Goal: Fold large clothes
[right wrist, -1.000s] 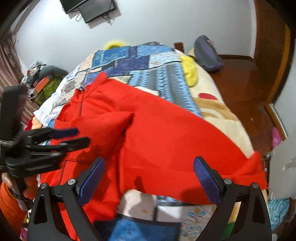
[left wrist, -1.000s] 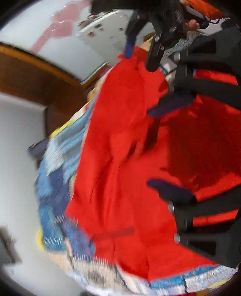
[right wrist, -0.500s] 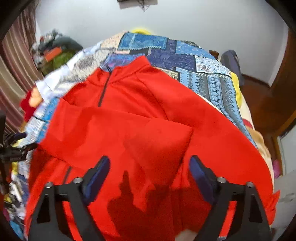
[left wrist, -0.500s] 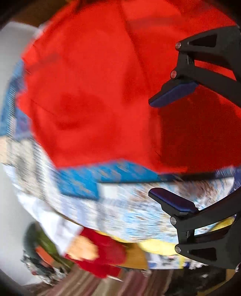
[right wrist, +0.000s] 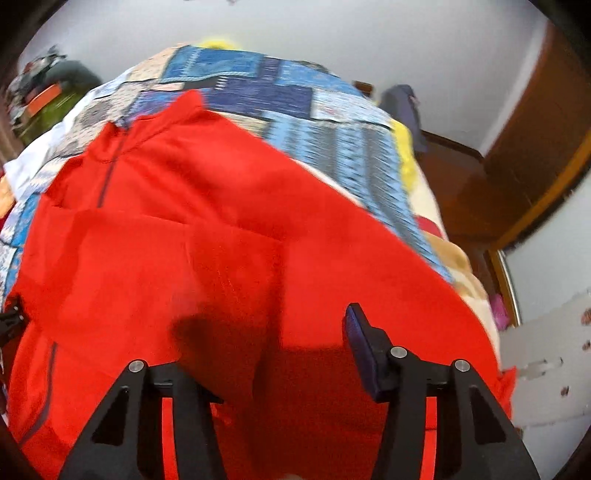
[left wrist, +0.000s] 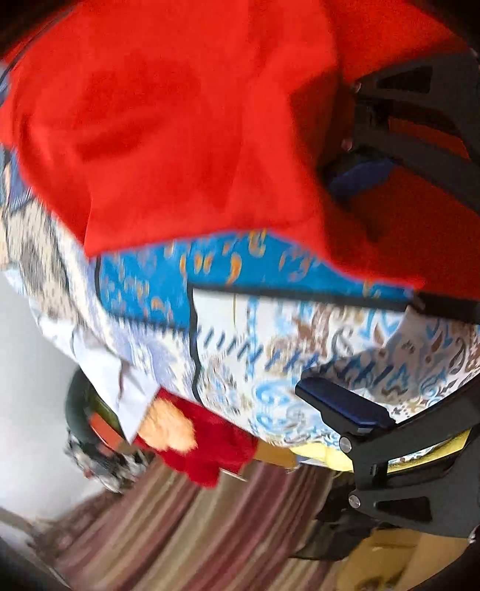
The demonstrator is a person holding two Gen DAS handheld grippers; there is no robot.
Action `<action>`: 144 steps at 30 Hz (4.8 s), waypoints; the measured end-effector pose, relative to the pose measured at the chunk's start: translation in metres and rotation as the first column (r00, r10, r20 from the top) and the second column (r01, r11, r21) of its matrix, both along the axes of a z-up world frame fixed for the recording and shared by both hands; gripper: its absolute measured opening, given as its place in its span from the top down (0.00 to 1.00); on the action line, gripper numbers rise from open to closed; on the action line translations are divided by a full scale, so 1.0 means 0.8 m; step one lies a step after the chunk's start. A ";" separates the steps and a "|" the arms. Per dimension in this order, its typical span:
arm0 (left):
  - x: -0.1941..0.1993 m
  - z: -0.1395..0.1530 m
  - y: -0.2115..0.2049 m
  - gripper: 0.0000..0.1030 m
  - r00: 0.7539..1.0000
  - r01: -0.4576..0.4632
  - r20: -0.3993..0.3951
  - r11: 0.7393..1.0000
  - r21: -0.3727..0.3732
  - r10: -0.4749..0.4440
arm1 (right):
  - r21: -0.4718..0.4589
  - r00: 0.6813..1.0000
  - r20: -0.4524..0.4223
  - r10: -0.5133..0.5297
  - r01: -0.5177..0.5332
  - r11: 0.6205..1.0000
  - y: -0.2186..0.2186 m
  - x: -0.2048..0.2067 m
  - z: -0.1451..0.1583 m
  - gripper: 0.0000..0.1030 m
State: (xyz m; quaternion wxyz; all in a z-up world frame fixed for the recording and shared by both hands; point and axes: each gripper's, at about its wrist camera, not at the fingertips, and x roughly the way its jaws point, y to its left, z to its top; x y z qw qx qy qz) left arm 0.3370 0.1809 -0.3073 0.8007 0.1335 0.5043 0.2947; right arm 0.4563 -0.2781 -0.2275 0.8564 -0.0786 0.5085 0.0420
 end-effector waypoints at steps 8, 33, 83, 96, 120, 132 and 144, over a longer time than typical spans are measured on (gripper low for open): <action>0.004 0.019 0.046 0.04 0.993 -0.113 0.024 0.982 -0.154 0.118 | -0.020 0.998 -0.017 -0.066 0.066 0.998 -0.072 -0.024 -0.009 0.42; 0.010 0.161 -0.025 0.05 0.984 0.104 0.173 0.897 -0.430 -0.031 | 0.357 0.895 -0.158 -0.417 0.445 0.821 -0.310 -0.098 -0.002 0.03; -0.013 0.180 -0.086 0.05 0.957 0.274 0.231 0.808 -0.522 -0.175 | 0.453 0.979 -0.139 0.150 -0.071 0.889 0.104 -0.042 0.046 0.93; 0.000 0.175 -0.124 0.05 0.943 0.333 0.213 0.763 -0.554 -0.257 | 0.235 0.965 -0.099 0.243 -0.215 0.948 0.070 -0.085 0.037 0.93; 0.223 0.085 -0.413 0.87 0.892 0.305 0.045 0.523 -0.796 -0.450 | 0.335 0.986 -0.094 0.138 -0.099 0.937 -0.070 -0.075 -0.018 0.93; 0.145 0.246 -0.350 0.98 0.824 0.562 0.362 0.708 -0.428 -0.435 | 0.307 0.992 0.061 0.108 -0.121 0.944 -0.086 -0.084 0.068 0.93; 0.127 0.173 -0.199 0.68 0.921 0.388 0.213 0.832 -0.397 -0.327 | 0.031 0.995 -0.035 0.097 -0.096 0.995 -0.029 -0.054 -0.020 0.93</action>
